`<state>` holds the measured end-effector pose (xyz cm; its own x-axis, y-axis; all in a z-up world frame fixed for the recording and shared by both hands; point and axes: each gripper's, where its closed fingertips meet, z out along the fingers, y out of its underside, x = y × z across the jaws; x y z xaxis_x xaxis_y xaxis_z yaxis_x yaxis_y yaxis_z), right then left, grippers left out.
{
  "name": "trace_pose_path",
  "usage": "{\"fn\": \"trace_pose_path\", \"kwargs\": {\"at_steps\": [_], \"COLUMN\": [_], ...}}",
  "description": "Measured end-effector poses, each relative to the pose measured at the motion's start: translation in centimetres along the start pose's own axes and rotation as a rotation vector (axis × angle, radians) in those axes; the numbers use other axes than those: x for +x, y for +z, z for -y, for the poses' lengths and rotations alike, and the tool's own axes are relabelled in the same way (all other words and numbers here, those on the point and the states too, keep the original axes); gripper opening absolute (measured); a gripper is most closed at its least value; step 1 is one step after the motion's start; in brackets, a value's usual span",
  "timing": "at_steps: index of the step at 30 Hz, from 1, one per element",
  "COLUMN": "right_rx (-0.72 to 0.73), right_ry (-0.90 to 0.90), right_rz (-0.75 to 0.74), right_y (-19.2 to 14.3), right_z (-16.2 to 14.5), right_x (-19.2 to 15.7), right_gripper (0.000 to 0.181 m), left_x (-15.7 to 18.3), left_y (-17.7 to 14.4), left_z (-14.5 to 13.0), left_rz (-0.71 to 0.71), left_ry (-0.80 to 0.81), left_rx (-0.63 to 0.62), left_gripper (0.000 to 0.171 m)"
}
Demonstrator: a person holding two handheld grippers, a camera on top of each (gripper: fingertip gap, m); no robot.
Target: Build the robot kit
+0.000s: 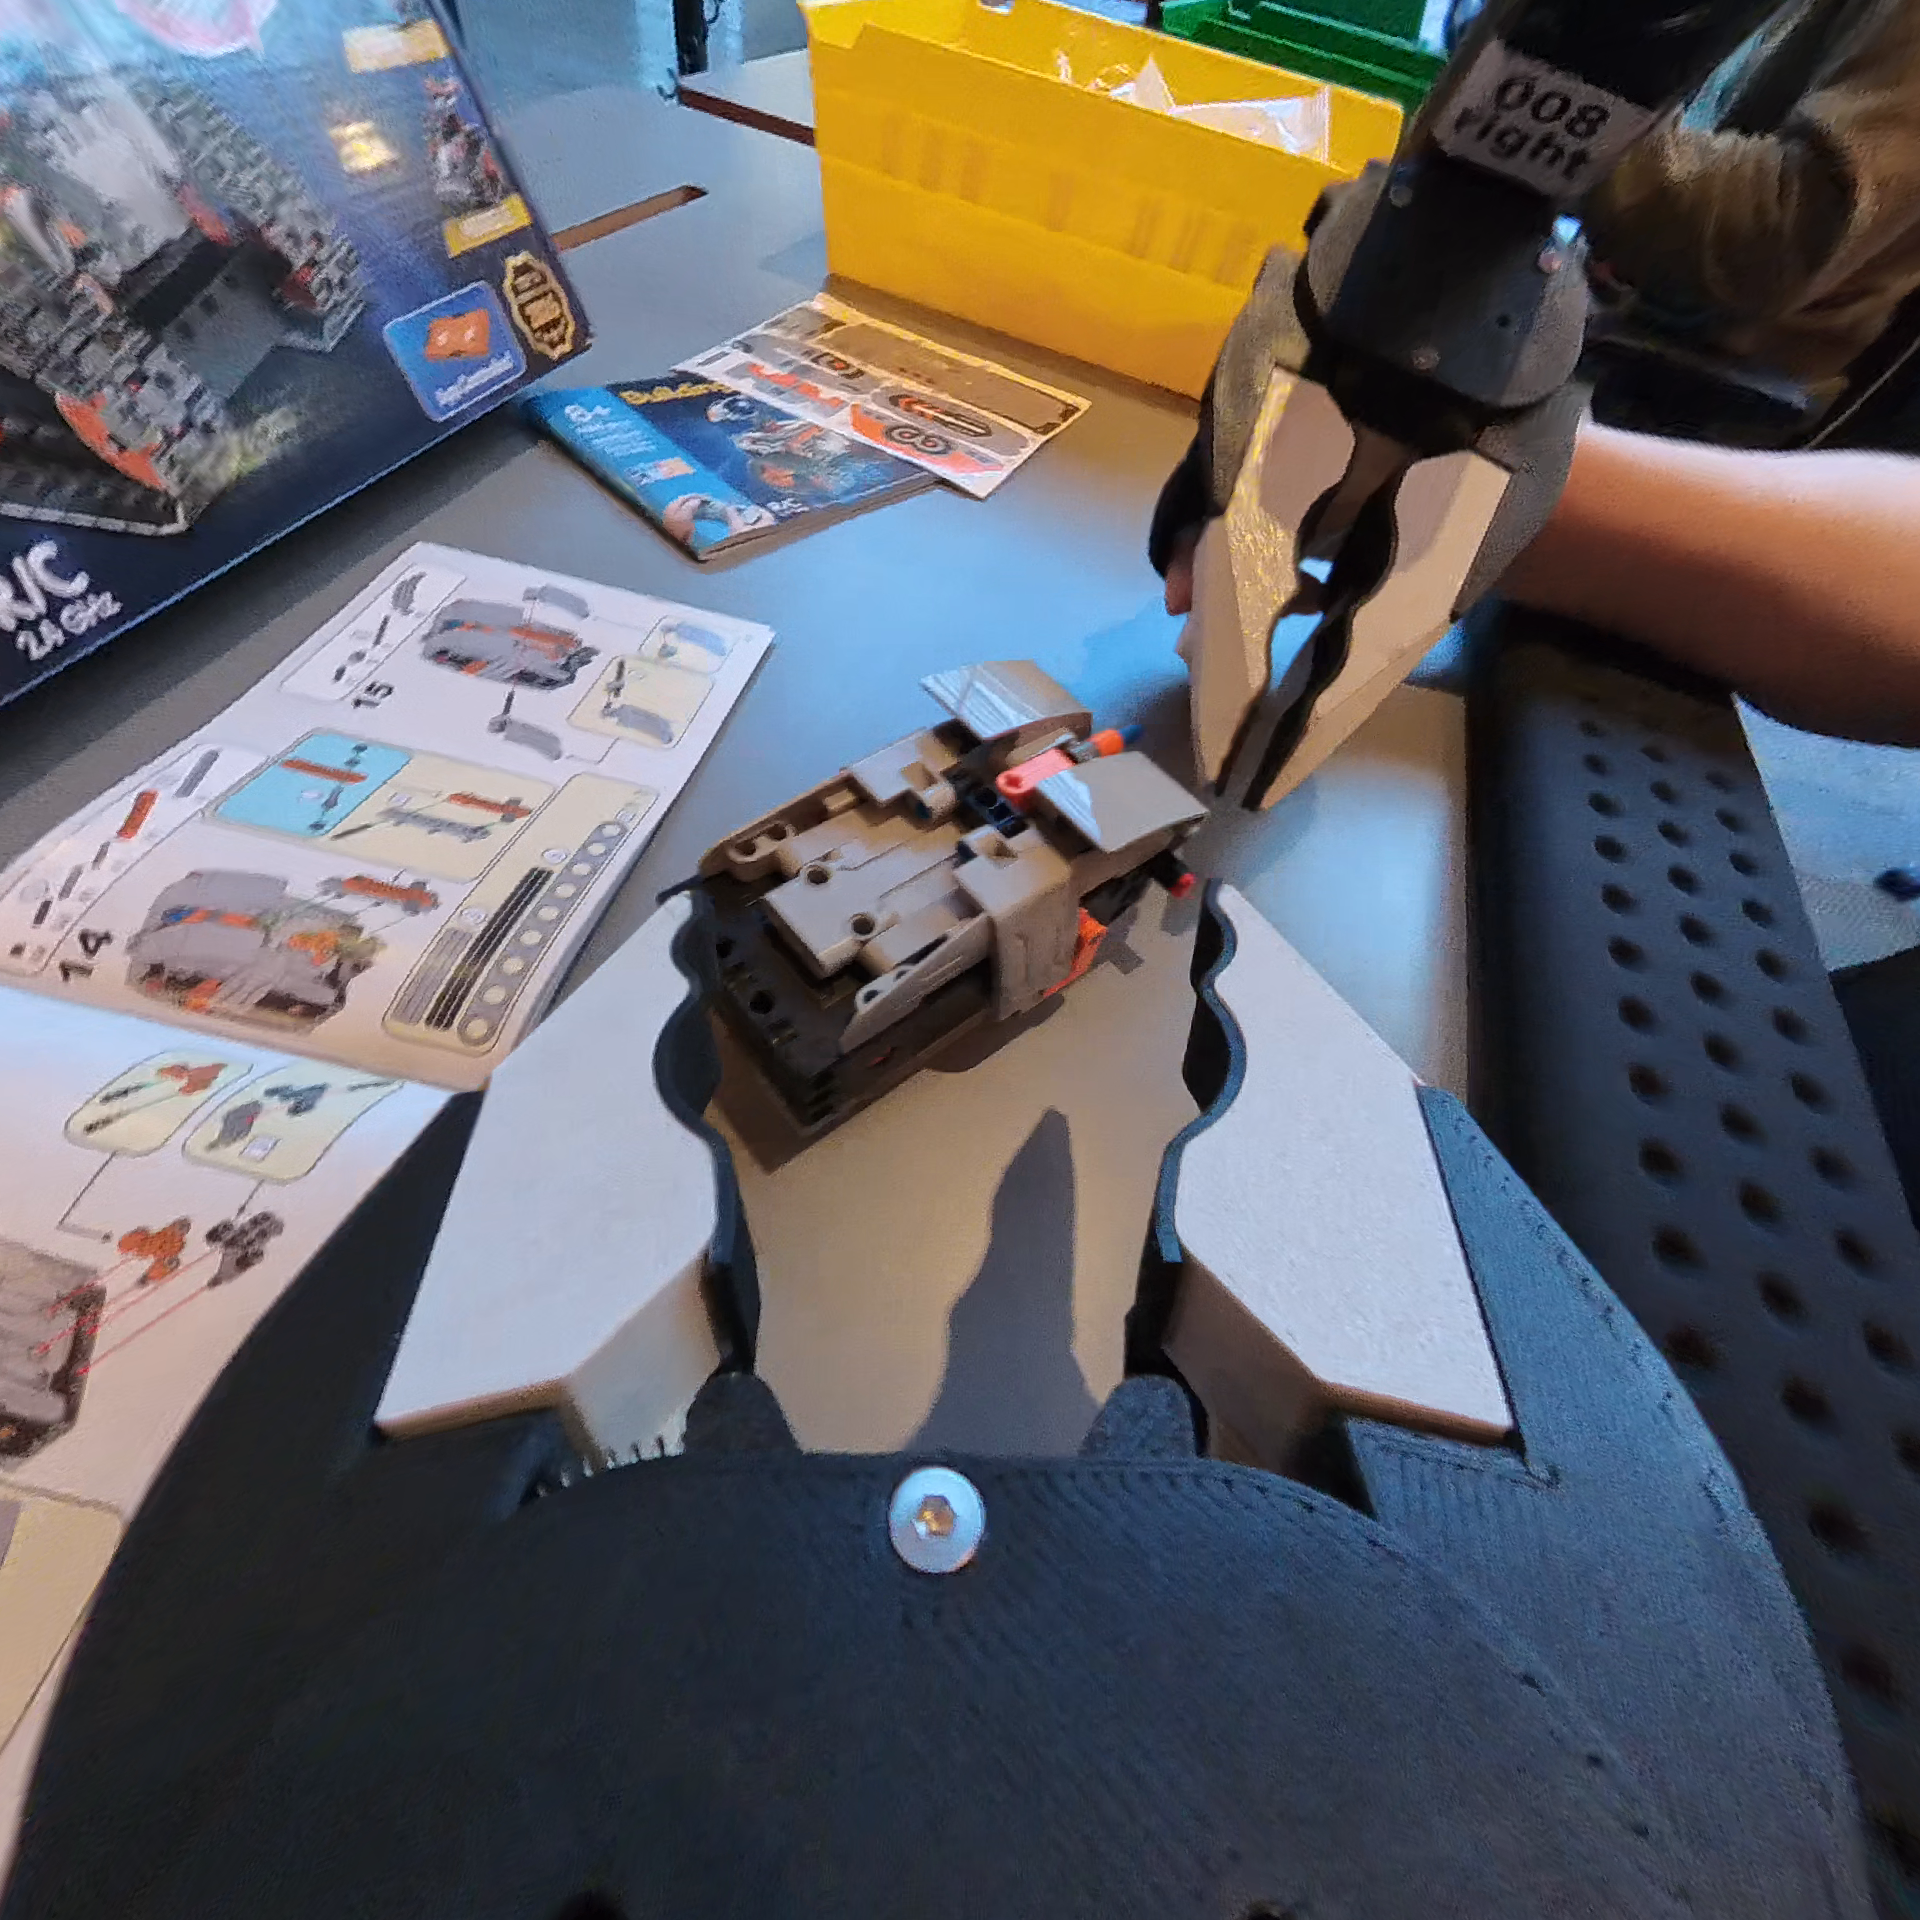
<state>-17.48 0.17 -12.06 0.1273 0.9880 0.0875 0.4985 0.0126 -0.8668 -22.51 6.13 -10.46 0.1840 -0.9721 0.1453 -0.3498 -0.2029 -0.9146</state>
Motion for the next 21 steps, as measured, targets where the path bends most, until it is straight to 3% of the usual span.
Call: {"fn": "trace_pose_path", "kwargs": {"at_steps": [4, 10, 12, 15, 17, 21], "right_rx": [0.008, 0.023, 0.026, 0.005, -0.023, -0.076], "right_ry": [-0.145, 0.027, 0.046, 0.044, 0.031, 0.009], "right_rz": [-0.167, -0.176, -0.153, -0.112, -0.095, -0.008], "right_y": [-1.2, -0.1, 0.2, 0.3, 0.4, 0.7], "right_z": [0.8, 0.0, 0.4, 0.5, 0.5, 0.4], "right_x": [2.0, 3.6, 3.2, 2.0, 1.0, -1.4], "right_gripper": [0.024, 0.076, 0.071, 0.049, 0.05, 0.036], "left_x": [0.8, 0.1, 0.0, -0.6, -0.9, 0.0], "left_y": [1.6, 1.3, 1.1, 0.4, -0.1, -1.1], "left_z": [-0.8, -1.3, -1.5, -1.5, -1.6, -0.9], "left_rz": [0.018, 0.009, -0.002, 0.018, 0.023, -0.086], "left_ry": [0.054, -0.011, -0.032, -0.031, -0.035, -0.102], "left_rx": [-0.074, -0.087, -0.085, -0.084, -0.083, -0.023], "left_gripper": [0.089, 0.093, 0.093, 0.095, 0.094, 0.092]}}
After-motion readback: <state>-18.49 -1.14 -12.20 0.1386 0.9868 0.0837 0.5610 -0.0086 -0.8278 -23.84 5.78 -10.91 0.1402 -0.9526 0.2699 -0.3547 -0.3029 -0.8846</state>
